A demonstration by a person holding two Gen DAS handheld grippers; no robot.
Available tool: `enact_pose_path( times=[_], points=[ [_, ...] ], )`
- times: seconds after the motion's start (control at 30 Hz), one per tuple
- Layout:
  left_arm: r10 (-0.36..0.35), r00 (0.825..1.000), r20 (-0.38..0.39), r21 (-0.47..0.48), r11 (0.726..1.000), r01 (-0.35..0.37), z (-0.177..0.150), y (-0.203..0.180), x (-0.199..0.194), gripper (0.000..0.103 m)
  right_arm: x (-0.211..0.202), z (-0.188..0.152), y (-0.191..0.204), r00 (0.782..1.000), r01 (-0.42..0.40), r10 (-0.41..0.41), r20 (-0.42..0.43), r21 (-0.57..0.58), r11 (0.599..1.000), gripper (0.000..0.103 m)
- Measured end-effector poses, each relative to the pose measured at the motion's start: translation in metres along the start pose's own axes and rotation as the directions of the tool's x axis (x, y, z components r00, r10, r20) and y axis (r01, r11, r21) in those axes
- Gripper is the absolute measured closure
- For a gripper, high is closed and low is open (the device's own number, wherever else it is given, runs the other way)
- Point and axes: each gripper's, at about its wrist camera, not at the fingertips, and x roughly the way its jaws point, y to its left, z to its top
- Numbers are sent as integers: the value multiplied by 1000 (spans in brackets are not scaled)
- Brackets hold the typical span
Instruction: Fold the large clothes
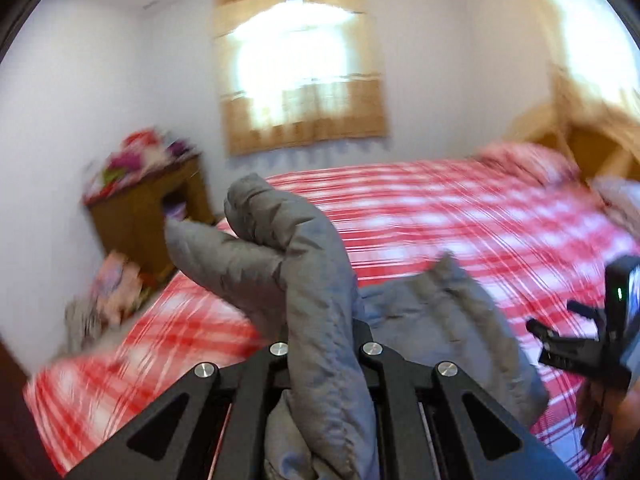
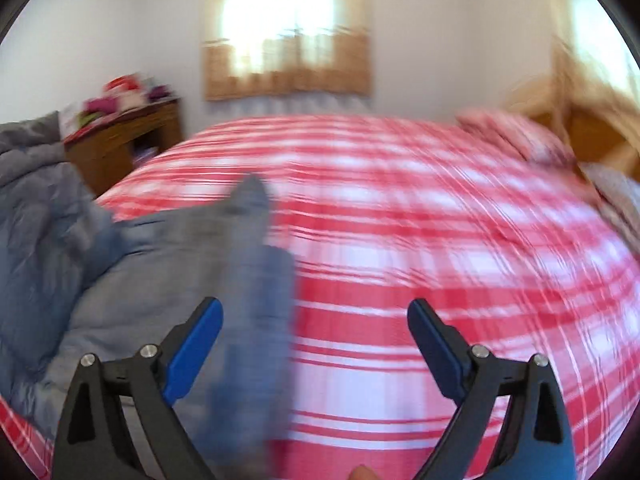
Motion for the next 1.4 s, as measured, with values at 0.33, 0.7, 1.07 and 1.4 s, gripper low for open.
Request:
enact_pose_path(
  times=[0.33, 0.7, 1.07, 1.4],
  points=[
    [-92, 985, -144, 423, 894, 146, -67, -190, 77, 97, 16, -23, -75, 995, 69, -60, -76, 128, 989, 7],
    [-61, 998, 29, 561, 827, 34, -60, -213, 20, 48, 15, -17, -89, 994, 92, -83, -67, 129, 987, 7],
    [102, 994, 29, 156, 982, -105, 3, -68, 10, 6, -28, 80, -25, 1000, 14, -15, -16, -25, 1000, 28],
    [156, 970, -184, -334, 918, -212, 0, 61, 109, 6, 11, 117, 124, 987, -159, 157, -29, -123, 980, 48]
  ],
)
